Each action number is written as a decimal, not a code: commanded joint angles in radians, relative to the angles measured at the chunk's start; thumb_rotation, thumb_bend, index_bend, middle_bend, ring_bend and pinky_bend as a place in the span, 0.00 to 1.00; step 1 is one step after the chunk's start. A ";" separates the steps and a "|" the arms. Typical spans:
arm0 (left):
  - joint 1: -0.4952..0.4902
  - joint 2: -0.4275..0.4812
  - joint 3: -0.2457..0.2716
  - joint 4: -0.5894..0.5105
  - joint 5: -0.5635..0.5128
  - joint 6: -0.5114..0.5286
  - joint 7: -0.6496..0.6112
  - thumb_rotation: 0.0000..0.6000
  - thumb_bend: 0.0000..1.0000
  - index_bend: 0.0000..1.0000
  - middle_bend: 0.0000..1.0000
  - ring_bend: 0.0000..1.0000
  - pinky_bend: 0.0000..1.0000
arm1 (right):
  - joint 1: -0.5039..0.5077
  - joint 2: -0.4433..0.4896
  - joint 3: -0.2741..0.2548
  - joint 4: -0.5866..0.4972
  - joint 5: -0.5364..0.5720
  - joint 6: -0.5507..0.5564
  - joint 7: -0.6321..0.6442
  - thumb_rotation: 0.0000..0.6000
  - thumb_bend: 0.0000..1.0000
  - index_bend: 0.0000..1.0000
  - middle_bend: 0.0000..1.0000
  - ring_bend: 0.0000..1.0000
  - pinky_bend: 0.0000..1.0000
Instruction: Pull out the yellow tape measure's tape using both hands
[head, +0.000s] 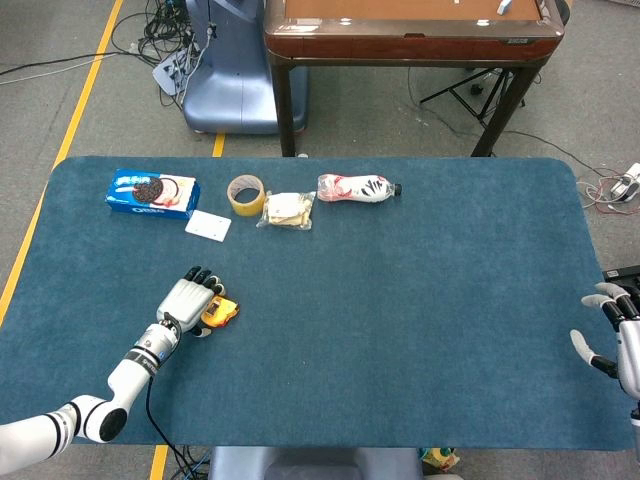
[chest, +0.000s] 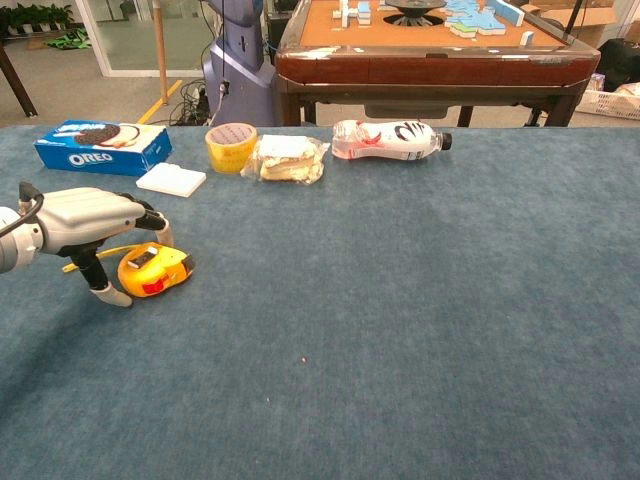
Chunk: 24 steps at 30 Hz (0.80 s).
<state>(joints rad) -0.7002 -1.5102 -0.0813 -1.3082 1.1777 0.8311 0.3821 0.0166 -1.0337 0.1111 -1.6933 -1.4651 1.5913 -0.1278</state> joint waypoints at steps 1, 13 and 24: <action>-0.001 0.003 0.002 0.001 0.001 -0.003 -0.006 1.00 0.11 0.30 0.23 0.10 0.04 | 0.000 0.000 0.000 -0.002 0.000 -0.001 -0.002 1.00 0.34 0.38 0.28 0.21 0.22; 0.015 0.017 -0.020 -0.017 0.013 0.005 -0.169 1.00 0.11 0.50 0.46 0.27 0.04 | 0.009 0.009 -0.002 -0.025 -0.004 -0.020 -0.023 1.00 0.34 0.38 0.28 0.21 0.22; 0.051 0.074 -0.055 -0.125 0.038 0.090 -0.272 1.00 0.11 0.53 0.50 0.31 0.04 | 0.100 0.041 0.002 -0.121 -0.039 -0.151 -0.016 1.00 0.34 0.38 0.29 0.21 0.22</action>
<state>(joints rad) -0.6575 -1.4487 -0.1274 -1.4129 1.2076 0.9033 0.1252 0.0921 -1.0015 0.1102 -1.7908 -1.4973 1.4712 -0.1504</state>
